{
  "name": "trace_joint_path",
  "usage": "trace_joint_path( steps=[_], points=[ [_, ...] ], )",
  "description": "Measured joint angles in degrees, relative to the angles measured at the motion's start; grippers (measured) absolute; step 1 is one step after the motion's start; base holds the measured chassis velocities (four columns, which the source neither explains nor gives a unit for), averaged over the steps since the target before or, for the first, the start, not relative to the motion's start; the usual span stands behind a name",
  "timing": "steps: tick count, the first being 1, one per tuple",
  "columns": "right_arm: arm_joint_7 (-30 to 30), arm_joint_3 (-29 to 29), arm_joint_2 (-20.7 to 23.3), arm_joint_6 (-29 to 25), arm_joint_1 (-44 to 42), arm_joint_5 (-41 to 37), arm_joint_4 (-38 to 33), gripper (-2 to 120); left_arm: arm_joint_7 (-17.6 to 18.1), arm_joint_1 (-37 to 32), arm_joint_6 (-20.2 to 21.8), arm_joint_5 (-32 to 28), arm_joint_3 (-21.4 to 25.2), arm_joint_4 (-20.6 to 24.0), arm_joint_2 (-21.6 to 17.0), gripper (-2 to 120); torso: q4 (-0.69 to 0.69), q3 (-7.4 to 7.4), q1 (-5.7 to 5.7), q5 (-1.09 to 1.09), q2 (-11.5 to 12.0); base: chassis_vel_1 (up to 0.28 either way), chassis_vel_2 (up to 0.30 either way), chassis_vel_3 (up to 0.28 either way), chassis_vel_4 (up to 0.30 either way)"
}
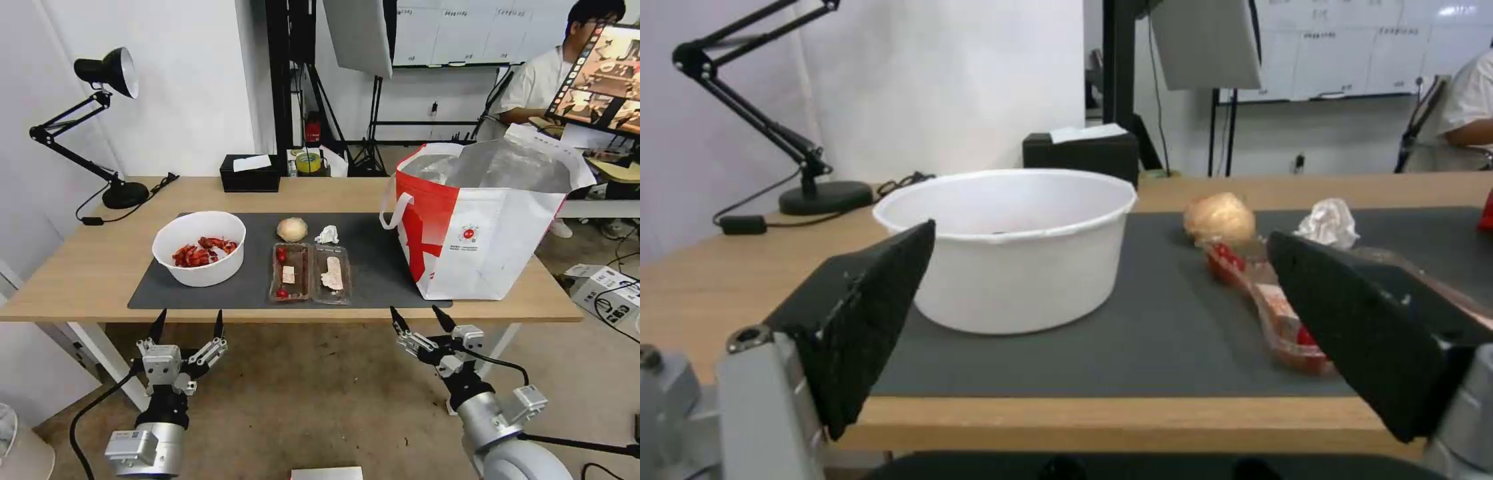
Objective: Pick up the trash from the table and place it into the takeout bag.
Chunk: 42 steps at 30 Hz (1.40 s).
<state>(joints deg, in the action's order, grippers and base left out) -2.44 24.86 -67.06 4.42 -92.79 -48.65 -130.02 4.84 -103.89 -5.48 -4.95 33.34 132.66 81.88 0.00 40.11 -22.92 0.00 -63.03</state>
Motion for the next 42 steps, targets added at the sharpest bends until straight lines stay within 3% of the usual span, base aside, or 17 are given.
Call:
trace_joint_path(
  steps=[1, 5, 6, 7, 9, 10, 16, 30, 42],
  points=[
    [0.00, 0.00, 0.00, 0.00, 0.00, 0.00, 0.00, 100, 0.00, 0.00, 0.00, 0.00, 0.00, 0.00, 0.00, 100, 0.00, 0.00, 0.00, 0.00, 0.00, 0.000, 0.000, 0.000, 0.000],
    [-6.30, -1.28, 1.52, 2.35, 4.54, -22.11, -1.85, 100, 0.07, -0.07, 0.16, -0.24, 0.56, -0.19, -0.47, 100, 0.00, 0.00, 0.00, 0.00, 0.00, 0.000, 0.000, 0.000, 0.000],
    [-6.30, -1.28, 1.52, 2.35, 4.54, -22.11, -1.85, 100, 0.07, -0.07, 0.16, -0.24, 0.56, -0.19, -0.47, 100, 0.00, 0.00, 0.00, 0.00, 0.00, 0.000, 0.000, 0.000, 0.000],
    [-10.16, -1.91, 1.90, 2.87, 6.68, -31.47, -2.22, 100, 0.09, -0.19, 0.23, -0.25, 0.71, -0.45, -0.56, 100, 0.00, 0.00, 0.00, 0.00, 0.00, 0.000, 0.000, 0.000, 0.000],
    [-15.20, -2.47, 2.01, 2.94, 9.28, -39.57, -2.32, 100, 0.15, -0.28, 0.30, -0.25, 0.90, -0.77, -0.60, 100, 0.01, 0.00, 0.00, 0.01, 0.00, 0.000, 0.000, 0.000, 0.000],
    [-20.29, -2.92, 1.90, 2.85, 12.18, -48.16, -1.90, 100, 0.20, -0.36, 0.49, -0.25, 1.08, -1.13, -0.61, 100, 0.01, 0.00, 0.00, 0.01, 0.00, 0.000, 0.000, 0.000, 0.000],
    [-25.96, -4.46, 1.14, 2.05, 17.96, -57.93, -0.09, 100, 0.28, -0.42, 1.23, -0.17, 1.56, -2.28, -0.54, 100, 0.01, 0.00, 0.00, 0.00, 0.00, 0.000, 0.000, 0.000, 0.000],
    [-29.73, -12.42, -0.55, 1.72, 27.54, -61.35, 9.15, 100, 0.81, 0.98, 2.74, 0.07, 2.43, -5.88, 0.76, 100, 0.00, 0.00, -0.01, 0.01, 0.01, 0.000, 0.000, 0.000, 0.000],
    [-34.28, -16.99, -1.89, -2.04, 29.39, -54.67, 7.94, 100, 1.75, 0.58, 2.87, -0.04, 2.69, -6.21, 1.05, 100, 0.00, 0.00, 0.00, 0.00, 0.00, 0.000, 0.000, 0.000, 0.000]
  ],
)
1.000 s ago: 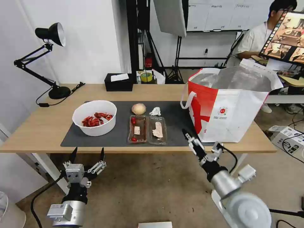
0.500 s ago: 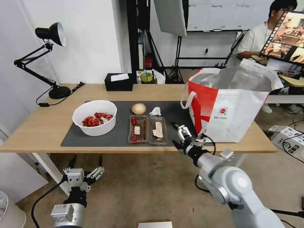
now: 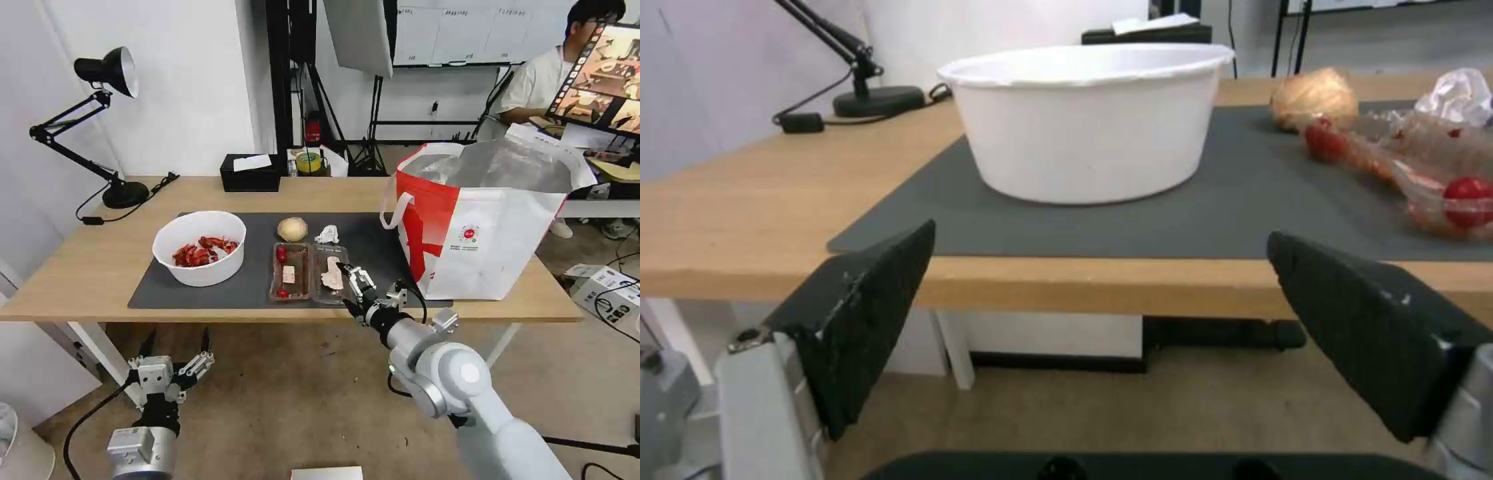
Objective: Pick up the trash from the table and place it into the takeout bag.
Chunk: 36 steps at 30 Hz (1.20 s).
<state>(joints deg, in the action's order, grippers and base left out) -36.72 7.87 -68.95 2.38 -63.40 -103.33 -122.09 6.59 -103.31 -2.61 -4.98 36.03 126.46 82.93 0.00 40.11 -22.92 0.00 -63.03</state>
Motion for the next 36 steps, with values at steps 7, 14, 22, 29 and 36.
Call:
trace_joint_path(
  steps=[7, 14, 22, 29, 36],
  points=[
    [-2.05, -0.79, -0.26, -0.47, 0.30, 0.94, -0.80, 100, 0.00, -0.93, 0.02, 0.11, 0.43, 0.10, 0.14, 100, 0.00, 0.00, 0.00, 0.00, 0.00, 0.000, 0.000, 0.000, 0.000],
    [3.38, -0.61, -0.22, 3.11, -0.27, -1.79, 1.48, 100, 0.00, -1.10, -0.21, 0.65, 0.67, 0.10, 0.84, 100, 0.00, 0.00, 0.00, -0.01, 0.00, 0.000, 0.000, 0.000, 0.000],
    [11.86, -0.10, 0.77, 8.12, -0.76, -4.01, 4.25, 100, 0.00, -0.84, -0.91, 0.93, 0.89, 0.10, 1.44, 100, 0.00, 0.00, 0.00, -0.01, 0.00, 0.000, 0.000, 0.000, 0.000],
    [13.80, 0.41, 1.15, 9.81, -0.41, -6.45, 4.85, 100, -0.02, -0.25, -2.00, 1.29, 0.97, -0.50, 2.05, 100, 0.00, 0.00, 0.00, 0.00, 0.00, 0.000, 0.000, 0.000, 0.000],
    [12.59, 0.59, 0.75, 9.48, 0.21, -6.48, 5.50, 100, -0.08, 0.08, -2.60, 1.74, 0.82, -0.68, 2.59, 100, 0.00, 0.00, 0.00, -0.01, 0.00, 0.000, 0.000, 0.000, 0.000]
  ],
)
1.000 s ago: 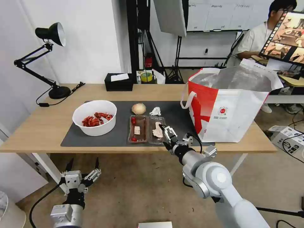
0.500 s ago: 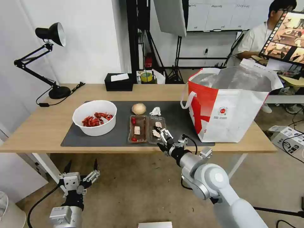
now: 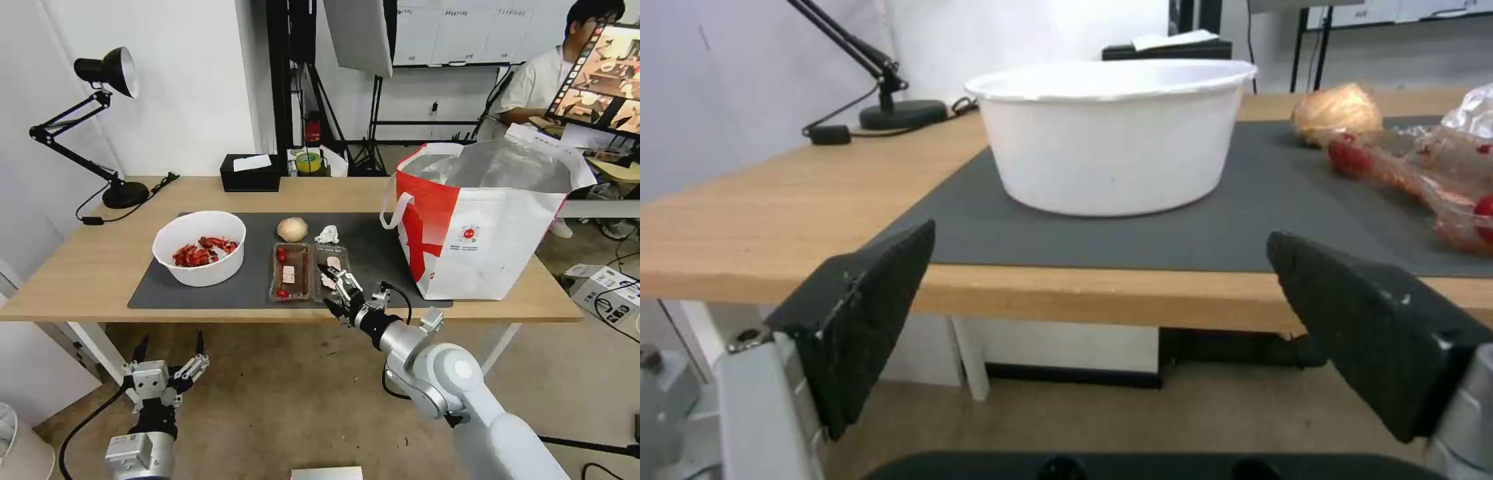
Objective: Pick up the trash from the table and place it into the takeout bag.
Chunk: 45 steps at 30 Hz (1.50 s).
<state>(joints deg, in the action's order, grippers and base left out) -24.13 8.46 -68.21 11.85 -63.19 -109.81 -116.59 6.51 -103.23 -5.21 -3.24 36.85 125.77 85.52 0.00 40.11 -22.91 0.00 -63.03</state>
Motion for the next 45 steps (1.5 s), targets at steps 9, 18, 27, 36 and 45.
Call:
trace_joint_path(
  steps=[9, 18, 27, 36, 45],
  points=[
    [-4.05, 0.65, -2.03, -2.32, 0.52, -0.23, 1.19, 100, -0.28, 0.11, -0.13, 1.16, -0.14, 0.06, 0.71, 100, 0.00, 0.00, 0.00, 0.00, 0.00, 0.000, 0.000, 0.000, 0.000],
    [-4.07, 0.20, -2.82, -2.18, 0.41, -0.72, 1.59, 100, -0.55, 0.10, -0.80, 2.36, -0.50, -0.02, 2.19, 100, 0.00, 0.00, 0.00, 0.00, 0.00, 0.000, 0.000, 0.000, 0.000],
    [-3.83, -0.92, -3.92, -1.97, 1.00, -0.76, 2.34, 100, -0.70, -0.71, -1.63, 2.61, -0.11, 0.60, 2.79, 100, 0.00, 0.00, 0.00, 0.00, 0.00, 0.000, 0.000, 0.000, 0.000],
    [-5.70, -1.28, -5.86, -2.29, 2.49, 0.11, 4.02, 100, -0.71, -1.19, -2.01, 2.80, 0.06, 0.69, 2.93, 100, 0.00, 0.00, 0.00, 0.00, 0.00, 0.000, 0.000, 0.000, 0.000],
    [-5.78, -4.67, -5.09, -3.35, 2.67, 9.86, 3.44, 100, -0.74, -1.29, -2.03, 3.43, -0.16, -0.08, 3.14, 100, 0.00, 0.00, 0.00, 0.00, 0.01, 0.000, 0.000, 0.000, 0.000]
  ],
)
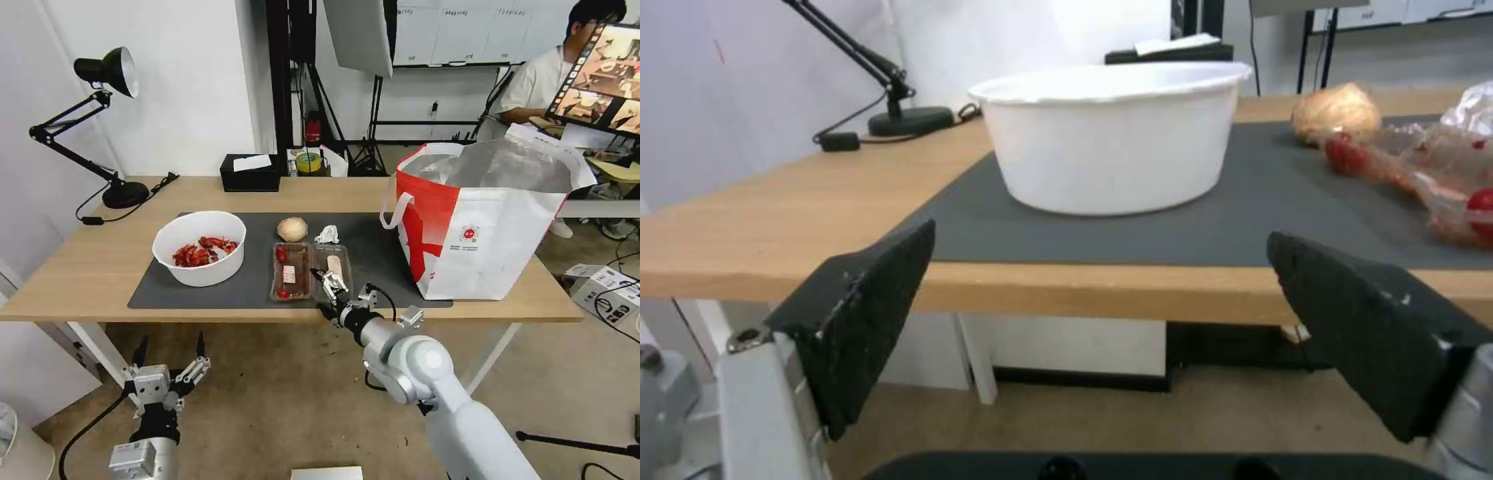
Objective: Pick up the trash from the table and place it into the takeout bag.
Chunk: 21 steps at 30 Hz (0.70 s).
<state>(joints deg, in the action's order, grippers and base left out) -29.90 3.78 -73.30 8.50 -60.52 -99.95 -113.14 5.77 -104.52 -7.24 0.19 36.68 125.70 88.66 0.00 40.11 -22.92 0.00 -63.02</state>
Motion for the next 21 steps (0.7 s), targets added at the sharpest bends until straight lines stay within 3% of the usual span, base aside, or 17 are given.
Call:
trace_joint_path(
  steps=[21],
  points=[
    [-1.69, -1.37, -0.64, -8.64, -3.42, 7.66, -4.16, 100, -0.05, -1.61, 0.09, 1.30, 0.04, 0.02, -0.13, 100, 0.00, 0.00, 0.00, 0.00, 0.00, 0.000, 0.000, 0.000, 0.000]
  ],
)
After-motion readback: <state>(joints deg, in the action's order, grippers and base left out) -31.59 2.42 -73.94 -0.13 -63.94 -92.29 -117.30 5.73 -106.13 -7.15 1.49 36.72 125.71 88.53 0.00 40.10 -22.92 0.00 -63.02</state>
